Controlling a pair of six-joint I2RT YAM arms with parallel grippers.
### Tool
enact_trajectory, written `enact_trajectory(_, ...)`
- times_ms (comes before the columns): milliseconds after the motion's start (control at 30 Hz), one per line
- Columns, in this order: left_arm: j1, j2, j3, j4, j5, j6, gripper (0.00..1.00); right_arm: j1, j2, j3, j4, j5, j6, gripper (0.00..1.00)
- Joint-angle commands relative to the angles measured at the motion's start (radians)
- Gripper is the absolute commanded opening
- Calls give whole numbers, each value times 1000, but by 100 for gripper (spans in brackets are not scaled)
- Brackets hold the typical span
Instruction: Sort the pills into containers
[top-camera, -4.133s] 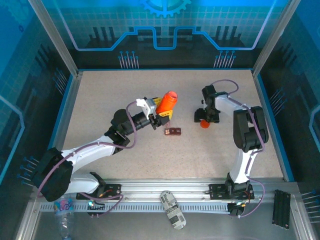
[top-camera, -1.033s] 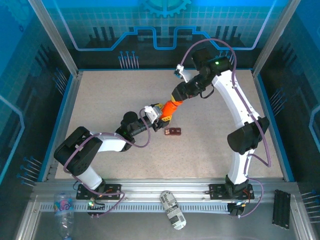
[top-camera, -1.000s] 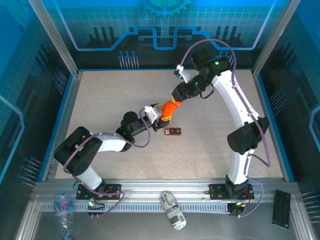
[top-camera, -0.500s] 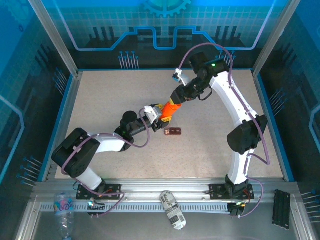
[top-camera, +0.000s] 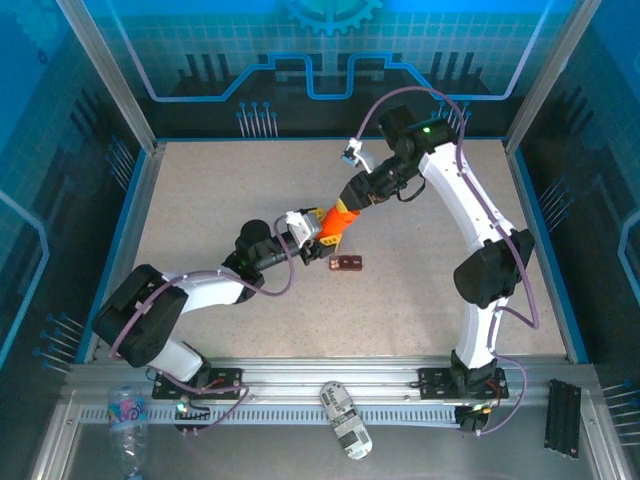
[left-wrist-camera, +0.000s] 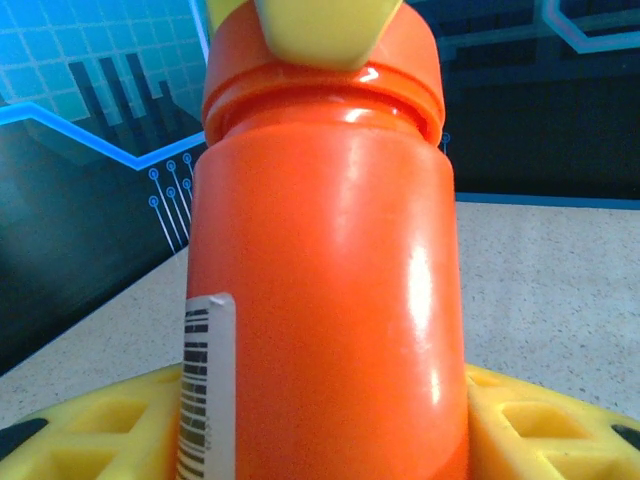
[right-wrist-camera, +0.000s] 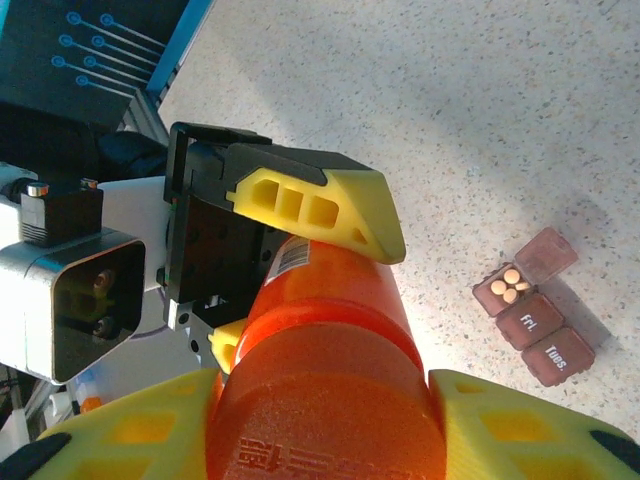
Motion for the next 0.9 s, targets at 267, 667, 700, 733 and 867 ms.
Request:
enact_trajectory(267, -8, -78, 63, -49, 117, 44, 0, 62, 41, -6, 28, -14, 32, 43)
enact_trajectory(667, -9, -42, 59, 75, 69, -22, 0, 92, -72, -260, 374, -85, 342, 44)
enact_trajectory(700, -9, -40, 57, 88, 64, -28, 0, 93, -77, -269, 388, -86, 353, 44)
enact_trajectory(733, -9, -37, 55, 99, 61, -35, 0, 91, -82, -275, 395, -83, 359, 44)
enact_trajectory(867, -9, -31, 58, 115, 57, -51, 0, 80, -79, -264, 382, -67, 357, 44)
